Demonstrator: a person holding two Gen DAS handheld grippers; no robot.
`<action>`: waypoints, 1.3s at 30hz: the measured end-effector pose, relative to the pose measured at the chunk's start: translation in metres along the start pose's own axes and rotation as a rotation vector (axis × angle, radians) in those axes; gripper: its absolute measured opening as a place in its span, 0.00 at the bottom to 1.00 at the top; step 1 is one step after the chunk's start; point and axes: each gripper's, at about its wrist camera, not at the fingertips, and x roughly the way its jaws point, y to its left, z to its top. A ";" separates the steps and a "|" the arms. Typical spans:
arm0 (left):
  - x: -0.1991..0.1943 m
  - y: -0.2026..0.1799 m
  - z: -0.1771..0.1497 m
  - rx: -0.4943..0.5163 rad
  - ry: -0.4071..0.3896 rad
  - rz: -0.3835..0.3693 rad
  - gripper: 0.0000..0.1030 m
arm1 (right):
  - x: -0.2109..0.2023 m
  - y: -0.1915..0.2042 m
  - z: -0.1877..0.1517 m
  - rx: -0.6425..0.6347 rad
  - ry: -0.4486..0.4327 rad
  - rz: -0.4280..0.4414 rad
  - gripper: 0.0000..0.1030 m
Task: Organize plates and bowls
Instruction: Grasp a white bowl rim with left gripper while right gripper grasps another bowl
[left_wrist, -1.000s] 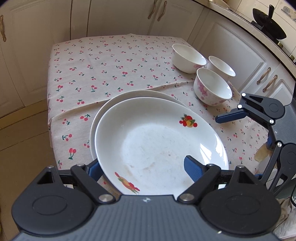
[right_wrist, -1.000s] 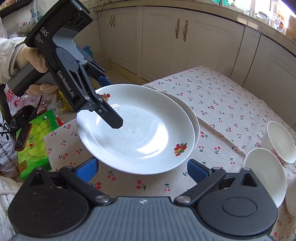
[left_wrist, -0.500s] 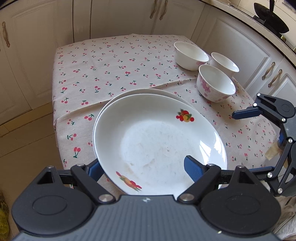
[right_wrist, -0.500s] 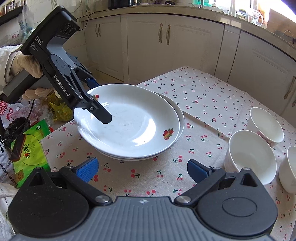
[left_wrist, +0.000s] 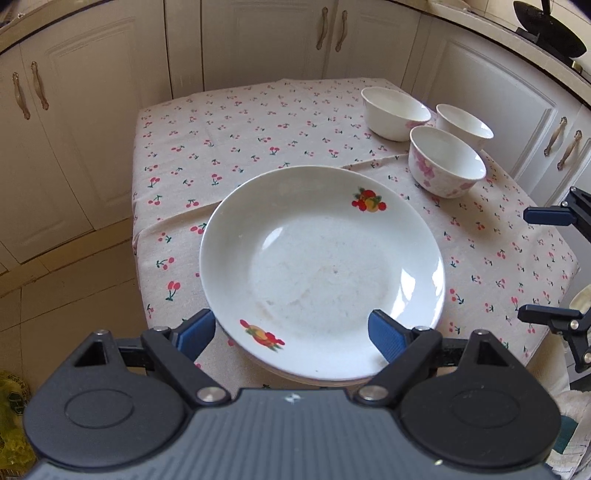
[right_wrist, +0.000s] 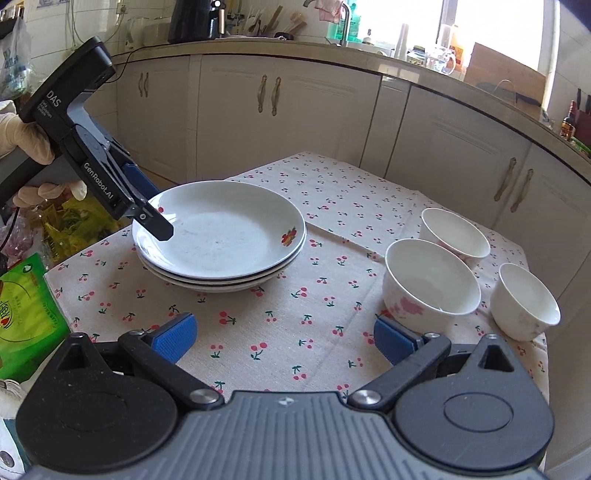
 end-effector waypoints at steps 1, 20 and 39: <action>-0.003 -0.004 -0.001 0.002 -0.020 -0.001 0.87 | -0.002 -0.001 -0.002 0.005 -0.006 -0.016 1.00; 0.009 -0.107 0.051 0.207 -0.146 -0.137 0.90 | -0.007 -0.049 -0.023 0.136 -0.041 -0.169 1.00; 0.100 -0.142 0.142 0.305 -0.079 -0.218 0.93 | 0.041 -0.103 -0.017 0.162 -0.014 -0.183 1.00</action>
